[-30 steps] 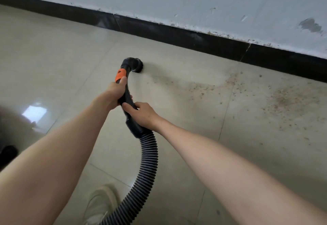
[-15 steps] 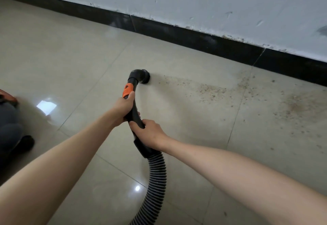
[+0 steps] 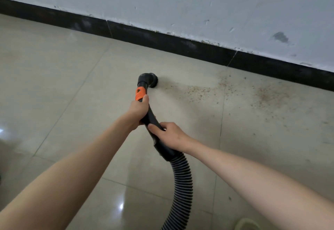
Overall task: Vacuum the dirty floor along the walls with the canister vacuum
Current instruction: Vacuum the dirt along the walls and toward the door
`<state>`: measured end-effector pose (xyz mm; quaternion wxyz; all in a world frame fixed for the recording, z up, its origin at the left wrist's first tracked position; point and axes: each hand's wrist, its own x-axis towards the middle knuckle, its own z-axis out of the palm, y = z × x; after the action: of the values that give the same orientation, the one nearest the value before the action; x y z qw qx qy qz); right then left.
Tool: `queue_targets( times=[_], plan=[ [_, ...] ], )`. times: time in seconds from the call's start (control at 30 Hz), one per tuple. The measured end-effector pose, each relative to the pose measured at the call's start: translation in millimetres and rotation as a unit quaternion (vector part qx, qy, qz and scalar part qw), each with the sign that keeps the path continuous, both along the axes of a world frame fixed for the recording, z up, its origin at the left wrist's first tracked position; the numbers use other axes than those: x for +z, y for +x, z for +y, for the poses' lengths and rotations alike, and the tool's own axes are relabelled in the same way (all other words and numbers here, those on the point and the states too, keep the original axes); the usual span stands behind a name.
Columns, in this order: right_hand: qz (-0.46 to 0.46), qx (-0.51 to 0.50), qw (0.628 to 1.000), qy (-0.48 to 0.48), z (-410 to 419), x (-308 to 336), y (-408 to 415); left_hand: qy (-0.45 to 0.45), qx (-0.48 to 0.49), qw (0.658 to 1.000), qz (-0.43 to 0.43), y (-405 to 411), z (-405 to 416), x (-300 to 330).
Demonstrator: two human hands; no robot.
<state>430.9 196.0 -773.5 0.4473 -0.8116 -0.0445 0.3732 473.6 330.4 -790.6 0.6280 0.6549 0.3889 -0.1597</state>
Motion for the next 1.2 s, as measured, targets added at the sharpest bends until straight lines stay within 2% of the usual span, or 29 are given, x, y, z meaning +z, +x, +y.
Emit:
queue_targets(
  times=[0.27, 0.47, 0.63, 0.83, 1.03, 1.2],
  plan=[
    [-0.013, 0.085, 0.995, -0.055, -28, -1, -31, -0.031, 0.066, 0.997, 0.014, -52, -20, -21],
    [-0.012, 0.071, 0.997, -0.011, -36, -19, -33, 0.024, 0.054, 0.998, 0.012, -49, -27, -34],
    [0.019, 0.021, 0.999, 0.034, -22, -24, -8, 0.083, 0.024, 0.996, 0.017, -11, -17, -33],
    [-0.011, 0.042, 0.999, -0.01, -16, -22, 10, 0.114, 0.01, 0.993, 0.012, 16, -19, -29],
    [-0.045, 0.041, 0.998, -0.03, -33, -26, -26, 0.049, -0.002, 0.999, 0.021, -22, -34, -33],
    [-0.044, -0.002, 0.998, -0.038, -54, -12, -13, 0.043, -0.022, 0.999, 0.011, -3, -57, -18]
  ],
)
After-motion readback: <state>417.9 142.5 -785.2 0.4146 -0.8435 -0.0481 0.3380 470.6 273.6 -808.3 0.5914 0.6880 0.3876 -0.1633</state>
